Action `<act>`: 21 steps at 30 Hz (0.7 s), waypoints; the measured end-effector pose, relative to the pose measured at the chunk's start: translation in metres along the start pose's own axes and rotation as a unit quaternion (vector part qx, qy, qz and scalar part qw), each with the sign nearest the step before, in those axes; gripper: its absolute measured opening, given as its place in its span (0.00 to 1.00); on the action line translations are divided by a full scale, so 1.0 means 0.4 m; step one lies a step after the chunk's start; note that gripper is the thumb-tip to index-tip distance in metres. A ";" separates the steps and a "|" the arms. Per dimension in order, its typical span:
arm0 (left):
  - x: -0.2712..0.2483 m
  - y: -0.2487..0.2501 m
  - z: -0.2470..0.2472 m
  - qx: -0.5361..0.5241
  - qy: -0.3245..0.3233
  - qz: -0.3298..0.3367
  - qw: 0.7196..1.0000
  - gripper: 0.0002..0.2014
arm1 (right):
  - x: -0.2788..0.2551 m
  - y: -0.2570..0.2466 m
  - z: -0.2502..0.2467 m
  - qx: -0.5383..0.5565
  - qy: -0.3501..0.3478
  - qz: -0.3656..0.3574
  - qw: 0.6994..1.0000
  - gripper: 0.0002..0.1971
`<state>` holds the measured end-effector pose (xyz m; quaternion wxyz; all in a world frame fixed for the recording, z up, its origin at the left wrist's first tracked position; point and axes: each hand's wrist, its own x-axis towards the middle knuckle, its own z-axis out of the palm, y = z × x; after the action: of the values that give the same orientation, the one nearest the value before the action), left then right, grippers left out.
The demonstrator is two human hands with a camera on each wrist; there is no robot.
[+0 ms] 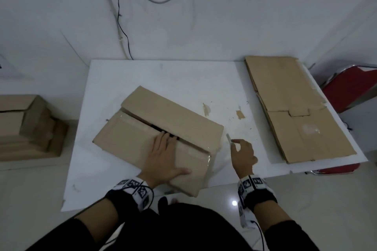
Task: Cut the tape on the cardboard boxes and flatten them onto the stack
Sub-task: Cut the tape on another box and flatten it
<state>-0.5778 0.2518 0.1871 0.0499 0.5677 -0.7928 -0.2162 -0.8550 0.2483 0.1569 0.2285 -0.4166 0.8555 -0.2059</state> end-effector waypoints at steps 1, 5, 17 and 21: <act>0.002 -0.018 -0.024 0.017 -0.027 0.002 0.999 0.66 | -0.021 -0.018 -0.010 0.071 -0.001 -0.025 0.997 0.12; 0.018 -0.060 -0.065 0.032 -0.069 0.054 0.996 0.63 | -0.093 -0.101 -0.024 0.228 -0.133 -0.067 0.962 0.23; -0.003 -0.047 -0.207 0.057 0.196 0.202 0.958 0.18 | 0.143 -0.337 -0.040 0.339 -0.126 -0.126 0.924 0.20; -0.050 -0.092 -0.137 0.167 0.150 0.152 0.963 0.12 | 0.216 -0.403 0.025 0.106 -0.110 -0.128 0.980 0.36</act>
<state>-0.5206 0.2450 0.2253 0.1051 0.4665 -0.8781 0.0169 -0.7972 0.0853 0.2173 0.3354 -0.5161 0.7382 -0.2760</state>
